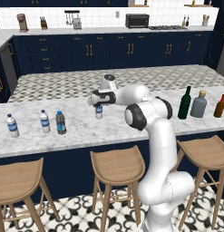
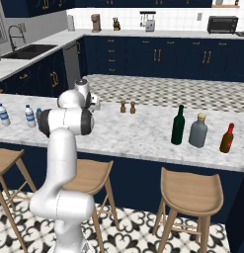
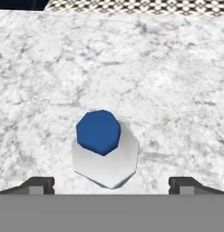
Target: Move the plastic bottles in the middle to the plastics group, and the glass bottles in the middle to the glass group.
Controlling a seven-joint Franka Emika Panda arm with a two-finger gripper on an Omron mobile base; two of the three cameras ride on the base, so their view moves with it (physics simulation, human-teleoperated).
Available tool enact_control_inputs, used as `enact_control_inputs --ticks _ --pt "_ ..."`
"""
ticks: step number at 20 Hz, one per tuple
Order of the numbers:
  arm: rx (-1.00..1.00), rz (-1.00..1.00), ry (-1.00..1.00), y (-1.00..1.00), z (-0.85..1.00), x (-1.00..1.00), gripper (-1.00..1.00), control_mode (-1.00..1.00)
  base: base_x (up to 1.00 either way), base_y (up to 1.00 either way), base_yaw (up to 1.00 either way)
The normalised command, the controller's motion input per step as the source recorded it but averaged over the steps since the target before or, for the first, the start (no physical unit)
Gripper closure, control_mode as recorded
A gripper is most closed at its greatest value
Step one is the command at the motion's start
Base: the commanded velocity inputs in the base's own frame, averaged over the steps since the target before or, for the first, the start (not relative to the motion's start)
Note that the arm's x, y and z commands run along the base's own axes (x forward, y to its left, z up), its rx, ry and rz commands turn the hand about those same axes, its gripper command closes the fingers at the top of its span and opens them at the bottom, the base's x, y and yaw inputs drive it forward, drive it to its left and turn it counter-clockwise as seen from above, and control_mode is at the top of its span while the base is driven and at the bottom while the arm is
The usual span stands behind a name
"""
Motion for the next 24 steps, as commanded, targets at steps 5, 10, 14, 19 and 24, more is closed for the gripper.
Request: enact_control_inputs --ticks 5,10,14,19,24 --pt "0.0 0.0 0.0 0.0 0.0 0.1 -1.0 -1.0 0.0 0.0 0.0" --pt "0.0 0.0 0.0 0.0 -0.01 0.0 -1.0 -1.0 0.0 0.0 0.0" --pt "0.0 0.01 0.0 0.0 -0.11 0.0 -1.0 -1.0 0.0 0.0 0.0" --pt "0.0 0.02 -0.01 0.0 0.0 0.0 -1.0 -1.0 0.0 0.0 0.0" --pt "0.0 0.01 0.0 0.0 0.0 0.04 -1.0 -1.0 0.0 0.0 0.0"
